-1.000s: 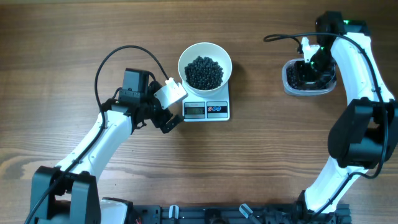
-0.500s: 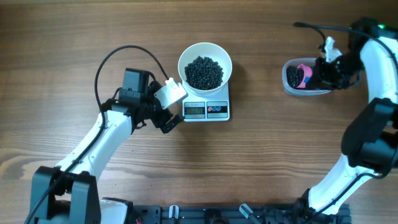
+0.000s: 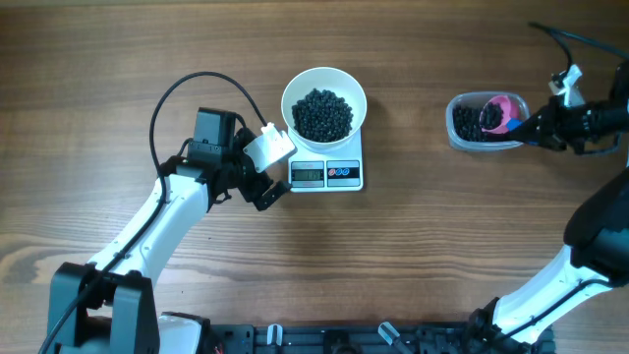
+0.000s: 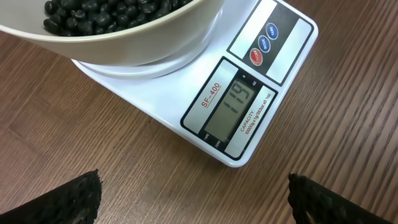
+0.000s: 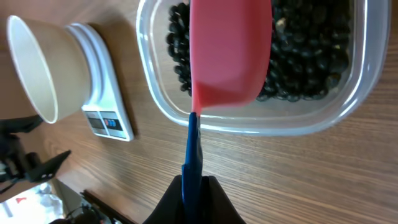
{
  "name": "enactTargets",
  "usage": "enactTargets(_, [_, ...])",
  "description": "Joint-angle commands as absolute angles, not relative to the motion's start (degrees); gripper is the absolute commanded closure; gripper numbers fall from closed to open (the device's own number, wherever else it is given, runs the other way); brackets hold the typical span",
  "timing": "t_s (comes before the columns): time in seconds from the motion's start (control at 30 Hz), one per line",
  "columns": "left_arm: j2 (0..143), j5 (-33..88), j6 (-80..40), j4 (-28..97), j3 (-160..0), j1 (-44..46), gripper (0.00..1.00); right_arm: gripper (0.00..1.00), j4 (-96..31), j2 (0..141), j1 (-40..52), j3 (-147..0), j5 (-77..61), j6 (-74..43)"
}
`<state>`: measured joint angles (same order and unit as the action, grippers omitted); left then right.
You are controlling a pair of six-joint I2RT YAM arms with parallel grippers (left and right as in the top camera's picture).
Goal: Scoop item into bowl and weigh 150g on scale
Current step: 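Move scoop back to the tub and scoop beans with right gripper, then carry the scoopful over the bowl and pour beans in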
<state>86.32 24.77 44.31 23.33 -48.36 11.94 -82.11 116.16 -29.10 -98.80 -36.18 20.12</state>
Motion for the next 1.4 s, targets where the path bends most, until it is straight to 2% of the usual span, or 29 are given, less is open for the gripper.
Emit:
enactTargets(0.0, [86.7,25.5,44.8,23.3,-47.9,11.6,0.0,0.96,-82.4,116.8,-29.3,-98.7,-40.9,22.6])
enactTargets(0.63, [86.7,25.5,44.8,23.3,-47.9,11.6,0.0,0.96,-83.4,116.8,-29.1,-98.7,-59.0,27.0])
enactTargets(0.93, [86.7,25.5,44.8,23.3,-47.9,11.6,0.0,0.96,-83.0,116.8,-25.2,-98.7,-63.2,26.9])
enactTargets(1.37, [86.7,25.5,44.8,23.3,-47.9,11.6,0.0,0.96,-69.0,116.8,-8.8,-101.7,-64.3,10.0])
